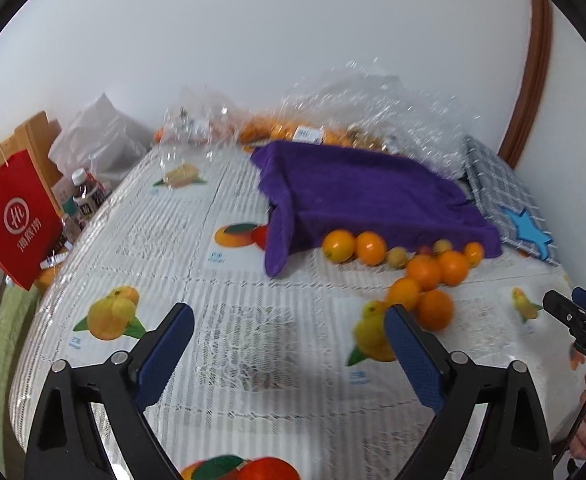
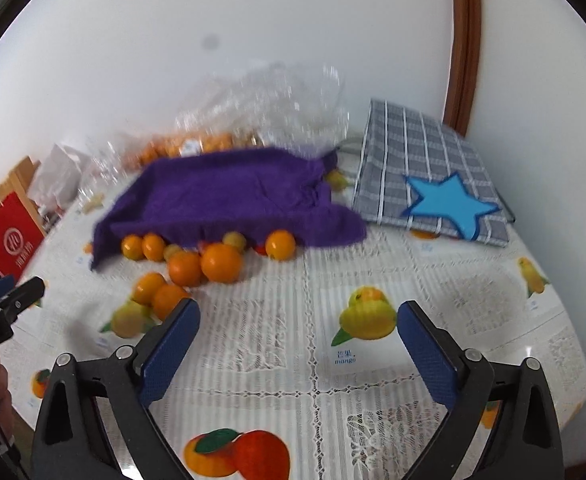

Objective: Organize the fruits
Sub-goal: 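Grasp an orange with the right gripper while the left gripper approaches the fruit row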

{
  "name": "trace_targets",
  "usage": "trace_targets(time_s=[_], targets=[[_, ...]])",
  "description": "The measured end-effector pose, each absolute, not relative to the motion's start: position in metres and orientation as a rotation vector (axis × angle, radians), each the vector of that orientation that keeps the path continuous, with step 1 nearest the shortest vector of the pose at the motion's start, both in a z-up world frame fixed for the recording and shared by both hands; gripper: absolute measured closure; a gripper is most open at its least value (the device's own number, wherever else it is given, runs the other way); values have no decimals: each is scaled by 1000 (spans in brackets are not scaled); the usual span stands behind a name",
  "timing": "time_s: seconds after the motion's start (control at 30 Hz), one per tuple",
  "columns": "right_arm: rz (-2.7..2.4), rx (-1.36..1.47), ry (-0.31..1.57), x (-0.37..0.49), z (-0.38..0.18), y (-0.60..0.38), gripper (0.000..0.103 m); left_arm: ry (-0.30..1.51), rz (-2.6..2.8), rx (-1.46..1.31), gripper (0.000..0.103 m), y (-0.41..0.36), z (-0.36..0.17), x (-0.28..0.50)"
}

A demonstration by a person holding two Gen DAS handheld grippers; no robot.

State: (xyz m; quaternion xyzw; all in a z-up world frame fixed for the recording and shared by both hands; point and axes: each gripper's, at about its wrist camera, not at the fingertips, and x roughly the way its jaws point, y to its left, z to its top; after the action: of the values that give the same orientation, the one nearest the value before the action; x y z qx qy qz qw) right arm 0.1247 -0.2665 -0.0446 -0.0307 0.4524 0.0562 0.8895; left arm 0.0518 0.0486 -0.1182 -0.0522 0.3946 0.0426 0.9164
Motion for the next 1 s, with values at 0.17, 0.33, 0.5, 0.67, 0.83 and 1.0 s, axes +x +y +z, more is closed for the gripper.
trace_targets(time_s=[0.17, 0.33, 0.5, 0.67, 0.83, 1.0], targets=[[104, -99, 967, 141, -74, -265, 11, 860, 108, -121, 11, 66, -140, 67], [88, -132, 997, 156, -99, -264, 16, 909, 123, -114, 20, 80, -160, 79], [78, -110, 1036, 175, -116, -269, 27, 969, 101, -153, 33, 87, -177, 90], [102, -17, 1115, 197, -134, -276, 46, 971, 80, -119, 33, 85, -180, 91], [156, -38, 1110, 208, -137, -265, 46, 964, 71, -101, 33, 84, -182, 92], [205, -28, 1096, 218, -138, -255, 47, 956, 54, -111, 32, 87, -181, 90]])
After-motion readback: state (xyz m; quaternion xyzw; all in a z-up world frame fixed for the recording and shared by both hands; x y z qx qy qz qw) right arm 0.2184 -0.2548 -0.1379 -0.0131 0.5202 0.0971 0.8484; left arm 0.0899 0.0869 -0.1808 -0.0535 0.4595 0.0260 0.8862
